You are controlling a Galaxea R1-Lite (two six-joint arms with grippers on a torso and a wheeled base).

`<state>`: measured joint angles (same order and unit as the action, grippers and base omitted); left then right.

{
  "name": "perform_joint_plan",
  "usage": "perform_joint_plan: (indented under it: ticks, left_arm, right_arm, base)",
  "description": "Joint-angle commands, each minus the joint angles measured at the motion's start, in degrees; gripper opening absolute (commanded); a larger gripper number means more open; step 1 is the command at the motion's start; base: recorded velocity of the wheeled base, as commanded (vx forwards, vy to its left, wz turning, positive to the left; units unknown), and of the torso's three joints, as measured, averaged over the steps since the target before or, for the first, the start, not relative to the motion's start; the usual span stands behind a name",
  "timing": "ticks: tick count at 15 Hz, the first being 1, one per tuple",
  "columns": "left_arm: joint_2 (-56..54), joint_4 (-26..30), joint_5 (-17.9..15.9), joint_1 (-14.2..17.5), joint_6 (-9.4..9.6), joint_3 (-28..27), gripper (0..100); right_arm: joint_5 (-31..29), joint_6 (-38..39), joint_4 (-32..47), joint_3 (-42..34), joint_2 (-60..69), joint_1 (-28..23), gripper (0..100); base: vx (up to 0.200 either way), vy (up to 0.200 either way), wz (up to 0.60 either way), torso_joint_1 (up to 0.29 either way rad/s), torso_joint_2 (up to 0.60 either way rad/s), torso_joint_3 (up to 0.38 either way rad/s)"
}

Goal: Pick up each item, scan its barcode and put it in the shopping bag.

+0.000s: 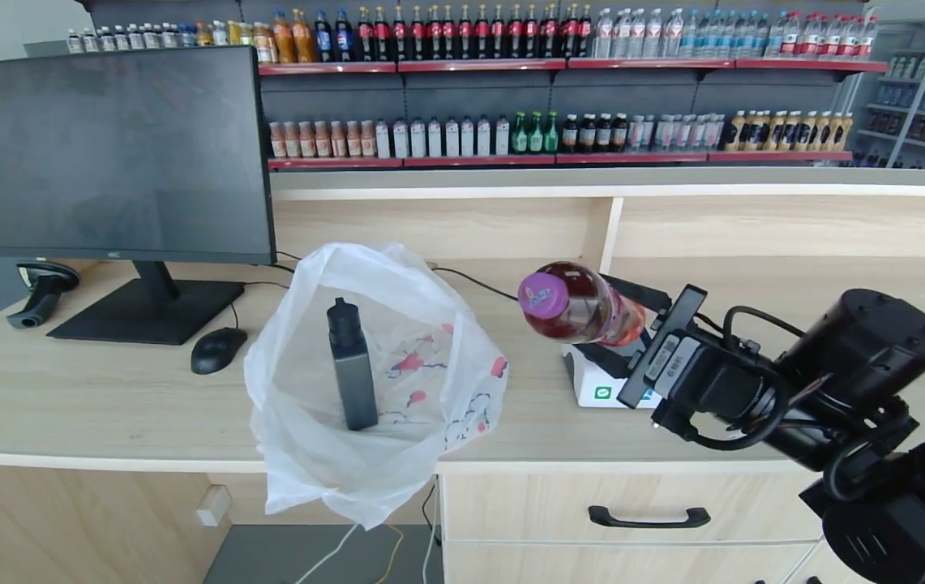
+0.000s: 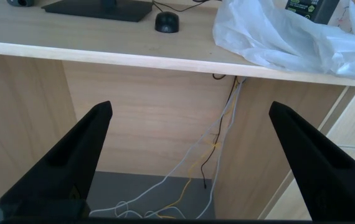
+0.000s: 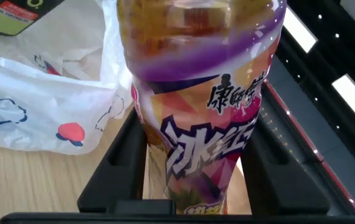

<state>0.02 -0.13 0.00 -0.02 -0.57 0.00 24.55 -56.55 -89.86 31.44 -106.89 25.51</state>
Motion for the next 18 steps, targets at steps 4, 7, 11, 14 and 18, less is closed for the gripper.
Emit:
perform_joint_plan:
  ticks: [4, 7, 11, 14, 18]
  left_arm:
    - [0.0, 0.0, 0.0, 0.0, -0.04, 0.0, 100]
    - [0.0, 0.0, 0.0, 0.0, -0.04, 0.0, 100]
    - [0.0, 0.0, 0.0, 0.0, -0.13, 0.0, 100]
    - [0.0, 0.0, 0.0, 0.0, -0.13, 0.0, 100]
    - [0.0, 0.0, 0.0, 0.0, -0.13, 0.0, 100]
  right_arm:
    - [3.4, -8.2, -0.1, -1.3, 0.1, -3.9, 0]
    - [6.3, -11.9, -0.1, -0.9, -0.1, -6.0, 0]
    - [8.4, -17.9, -0.1, -0.4, -2.9, -6.4, 0]
    - [9.0, -21.4, -0.1, -1.0, -3.5, -6.4, 0]
    - [9.5, -24.3, -0.1, -0.5, -3.8, -6.4, 0]
  base:
    - [0.000, 0.000, 0.00, 0.000, 0.00, 0.000]
    - [0.000, 0.000, 0.00, 0.000, 0.00, 0.000]
    - [0.000, 0.000, 0.00, 0.000, 0.00, 0.000]
    - [0.000, 0.000, 0.00, 0.000, 0.00, 0.000]
    - [0.000, 0.000, 0.00, 0.000, 0.00, 0.000]
